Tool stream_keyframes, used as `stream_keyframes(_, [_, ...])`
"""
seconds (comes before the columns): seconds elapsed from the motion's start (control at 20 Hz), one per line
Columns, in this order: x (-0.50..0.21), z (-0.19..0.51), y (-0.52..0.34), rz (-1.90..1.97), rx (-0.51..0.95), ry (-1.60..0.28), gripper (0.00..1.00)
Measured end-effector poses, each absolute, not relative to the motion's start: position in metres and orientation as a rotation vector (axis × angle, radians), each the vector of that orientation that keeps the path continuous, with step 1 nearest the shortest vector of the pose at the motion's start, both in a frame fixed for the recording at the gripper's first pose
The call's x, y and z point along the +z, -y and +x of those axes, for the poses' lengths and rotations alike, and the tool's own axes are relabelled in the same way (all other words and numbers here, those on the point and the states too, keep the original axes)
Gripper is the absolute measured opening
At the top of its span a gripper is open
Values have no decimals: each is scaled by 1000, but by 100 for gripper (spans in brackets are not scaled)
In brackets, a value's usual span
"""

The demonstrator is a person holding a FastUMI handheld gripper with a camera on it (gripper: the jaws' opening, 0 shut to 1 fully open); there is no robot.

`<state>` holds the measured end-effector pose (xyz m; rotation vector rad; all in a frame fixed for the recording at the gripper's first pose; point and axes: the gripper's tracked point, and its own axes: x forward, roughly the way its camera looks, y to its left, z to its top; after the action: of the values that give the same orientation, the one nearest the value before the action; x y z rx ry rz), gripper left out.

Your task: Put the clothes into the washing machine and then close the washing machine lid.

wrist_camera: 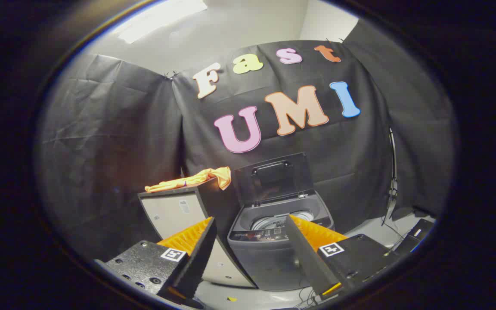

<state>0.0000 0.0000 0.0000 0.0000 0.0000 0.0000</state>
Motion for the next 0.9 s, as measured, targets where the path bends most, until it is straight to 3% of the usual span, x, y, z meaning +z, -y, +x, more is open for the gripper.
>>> stream_keyframes(0.9, [-72, 59, -47, -88, -77, -99, 97])
